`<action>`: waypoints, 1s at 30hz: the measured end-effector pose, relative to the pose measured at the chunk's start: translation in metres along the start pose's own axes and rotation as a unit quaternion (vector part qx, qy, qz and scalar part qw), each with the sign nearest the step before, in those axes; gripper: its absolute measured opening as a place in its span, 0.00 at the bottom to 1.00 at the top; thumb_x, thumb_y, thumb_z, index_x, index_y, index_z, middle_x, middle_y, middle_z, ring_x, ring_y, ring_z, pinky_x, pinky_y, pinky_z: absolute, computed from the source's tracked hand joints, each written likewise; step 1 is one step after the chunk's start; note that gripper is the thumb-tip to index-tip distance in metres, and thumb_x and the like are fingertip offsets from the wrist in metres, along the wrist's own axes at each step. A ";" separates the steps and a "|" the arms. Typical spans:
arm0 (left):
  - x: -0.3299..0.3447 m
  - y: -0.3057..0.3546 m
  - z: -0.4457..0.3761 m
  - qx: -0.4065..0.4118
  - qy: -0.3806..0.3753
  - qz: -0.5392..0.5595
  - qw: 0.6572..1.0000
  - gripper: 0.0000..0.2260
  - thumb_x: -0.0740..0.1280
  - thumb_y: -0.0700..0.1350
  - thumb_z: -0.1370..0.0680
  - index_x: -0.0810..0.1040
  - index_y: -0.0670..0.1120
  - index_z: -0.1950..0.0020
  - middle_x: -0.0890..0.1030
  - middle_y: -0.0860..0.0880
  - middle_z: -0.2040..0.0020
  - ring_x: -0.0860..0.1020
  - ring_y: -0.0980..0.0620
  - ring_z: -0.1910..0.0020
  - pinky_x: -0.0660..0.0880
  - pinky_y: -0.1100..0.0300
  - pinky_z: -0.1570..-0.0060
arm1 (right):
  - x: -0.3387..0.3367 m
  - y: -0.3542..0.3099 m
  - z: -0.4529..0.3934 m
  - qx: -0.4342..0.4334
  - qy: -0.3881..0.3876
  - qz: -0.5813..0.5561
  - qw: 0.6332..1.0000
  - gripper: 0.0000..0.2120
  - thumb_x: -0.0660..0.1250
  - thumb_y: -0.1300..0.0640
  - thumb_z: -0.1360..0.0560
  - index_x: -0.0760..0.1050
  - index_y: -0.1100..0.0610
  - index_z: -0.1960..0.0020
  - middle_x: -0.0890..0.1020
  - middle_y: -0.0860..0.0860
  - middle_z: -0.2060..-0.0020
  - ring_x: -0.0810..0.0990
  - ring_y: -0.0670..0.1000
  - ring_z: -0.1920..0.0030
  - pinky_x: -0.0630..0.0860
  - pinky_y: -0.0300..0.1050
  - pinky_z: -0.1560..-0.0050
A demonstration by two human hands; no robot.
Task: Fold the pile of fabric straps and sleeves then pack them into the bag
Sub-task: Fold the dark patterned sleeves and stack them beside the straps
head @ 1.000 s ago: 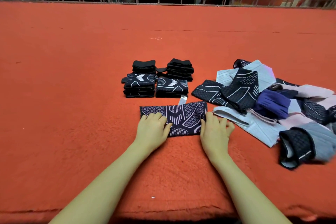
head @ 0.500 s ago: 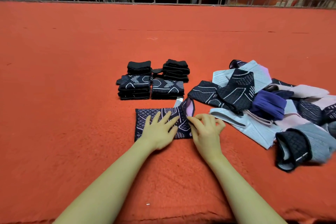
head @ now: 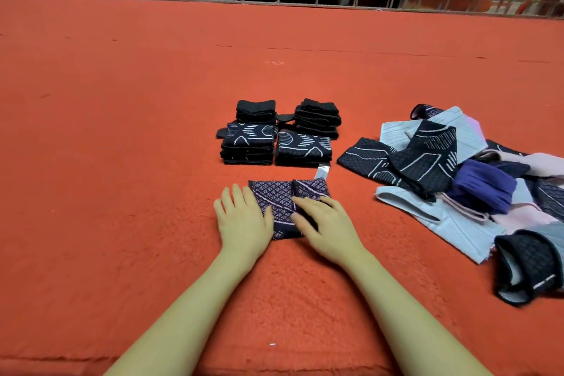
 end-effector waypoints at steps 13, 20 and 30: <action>-0.003 0.006 0.001 0.051 0.086 0.155 0.983 0.23 0.65 0.44 0.28 0.67 0.50 0.33 0.80 0.46 0.55 0.76 0.40 0.52 0.64 0.46 0.47 | 0.020 0.026 -0.012 0.070 -0.147 0.154 0.975 0.43 0.29 0.31 0.33 0.46 0.47 0.22 0.48 0.45 0.22 0.43 0.49 0.23 0.38 0.50 0.26; -0.015 0.001 0.011 0.053 0.156 0.147 0.975 0.25 0.63 0.43 0.32 0.65 0.49 0.34 0.80 0.51 0.61 0.76 0.44 0.59 0.57 0.51 0.50 | 0.019 0.024 -0.014 0.108 -0.103 0.197 0.969 0.37 0.32 0.35 0.28 0.54 0.45 0.23 0.56 0.50 0.24 0.52 0.56 0.25 0.42 0.52 0.29; -0.042 0.057 -0.002 0.110 0.063 0.492 0.861 0.18 0.65 0.49 0.24 0.69 0.51 0.35 0.77 0.58 0.57 0.78 0.53 0.54 0.69 0.55 0.45 | -0.021 0.043 0.003 0.223 0.114 -0.149 0.957 0.34 0.34 0.37 0.28 0.71 0.43 0.36 0.78 0.42 0.52 0.71 0.42 0.42 0.51 0.40 0.44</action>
Point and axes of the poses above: each hand's wrist, its own z-axis away from the middle knuckle, its own x-axis out of the palm, y = z × x, the point moved 8 cm from there along -z, towards the middle knuckle
